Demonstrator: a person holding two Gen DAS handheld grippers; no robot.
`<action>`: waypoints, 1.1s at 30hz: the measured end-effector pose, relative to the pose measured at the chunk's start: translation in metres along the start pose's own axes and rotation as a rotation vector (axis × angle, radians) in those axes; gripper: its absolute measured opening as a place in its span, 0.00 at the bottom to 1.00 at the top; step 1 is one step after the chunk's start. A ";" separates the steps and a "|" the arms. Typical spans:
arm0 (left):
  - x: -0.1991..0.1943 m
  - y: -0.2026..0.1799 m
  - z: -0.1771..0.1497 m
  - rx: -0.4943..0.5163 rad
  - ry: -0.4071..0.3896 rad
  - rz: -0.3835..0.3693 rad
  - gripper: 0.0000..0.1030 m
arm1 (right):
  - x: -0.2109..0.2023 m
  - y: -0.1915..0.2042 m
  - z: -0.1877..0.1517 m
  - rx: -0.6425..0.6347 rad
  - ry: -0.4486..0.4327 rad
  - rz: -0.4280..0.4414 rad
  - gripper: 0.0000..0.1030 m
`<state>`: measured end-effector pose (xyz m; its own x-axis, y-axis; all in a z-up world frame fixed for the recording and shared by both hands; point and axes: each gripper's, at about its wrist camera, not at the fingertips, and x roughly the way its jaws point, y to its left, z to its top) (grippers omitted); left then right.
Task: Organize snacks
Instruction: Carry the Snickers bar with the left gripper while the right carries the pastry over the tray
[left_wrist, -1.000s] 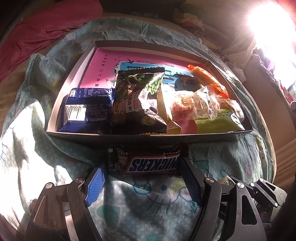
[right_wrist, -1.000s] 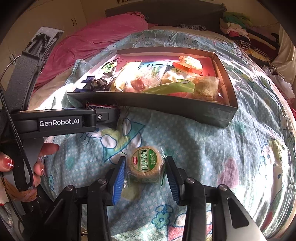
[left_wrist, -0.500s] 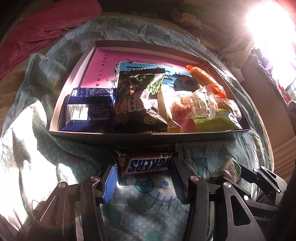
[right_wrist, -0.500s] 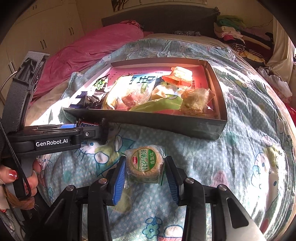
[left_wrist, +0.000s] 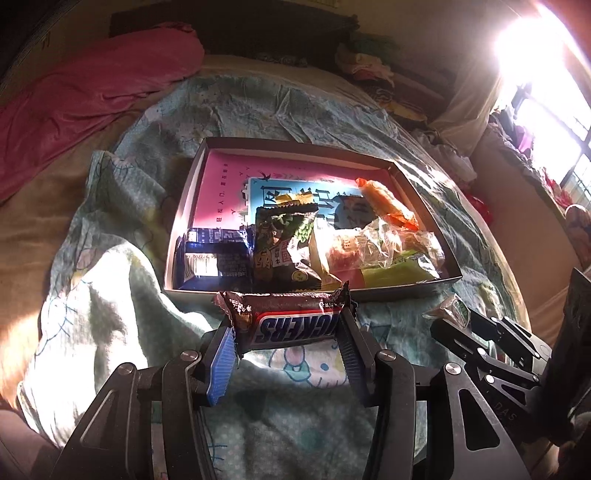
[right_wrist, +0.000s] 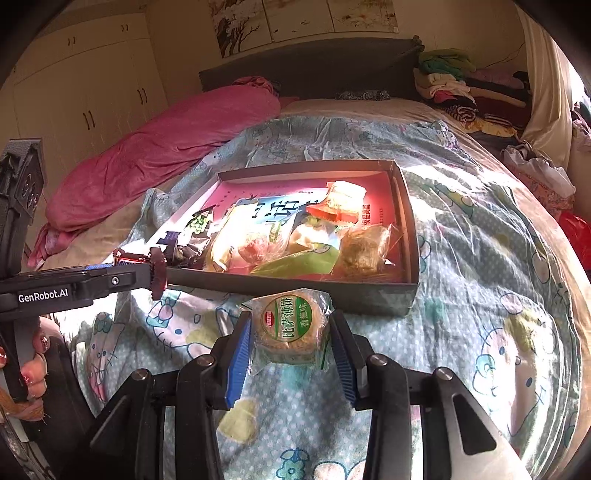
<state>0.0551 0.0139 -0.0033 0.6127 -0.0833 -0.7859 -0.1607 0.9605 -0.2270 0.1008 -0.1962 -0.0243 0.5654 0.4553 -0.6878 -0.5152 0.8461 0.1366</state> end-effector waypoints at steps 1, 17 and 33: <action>-0.003 0.003 0.002 -0.004 -0.009 0.008 0.51 | -0.001 -0.001 0.001 0.003 -0.007 -0.001 0.41; -0.015 0.034 0.028 -0.060 -0.089 0.095 0.51 | -0.016 -0.014 0.017 0.009 -0.104 -0.019 0.41; 0.012 0.030 0.035 -0.043 -0.063 0.100 0.51 | -0.017 -0.021 0.026 0.027 -0.149 -0.029 0.41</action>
<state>0.0852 0.0508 0.0004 0.6391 0.0302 -0.7685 -0.2553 0.9509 -0.1749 0.1189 -0.2147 0.0032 0.6703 0.4649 -0.5784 -0.4811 0.8657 0.1383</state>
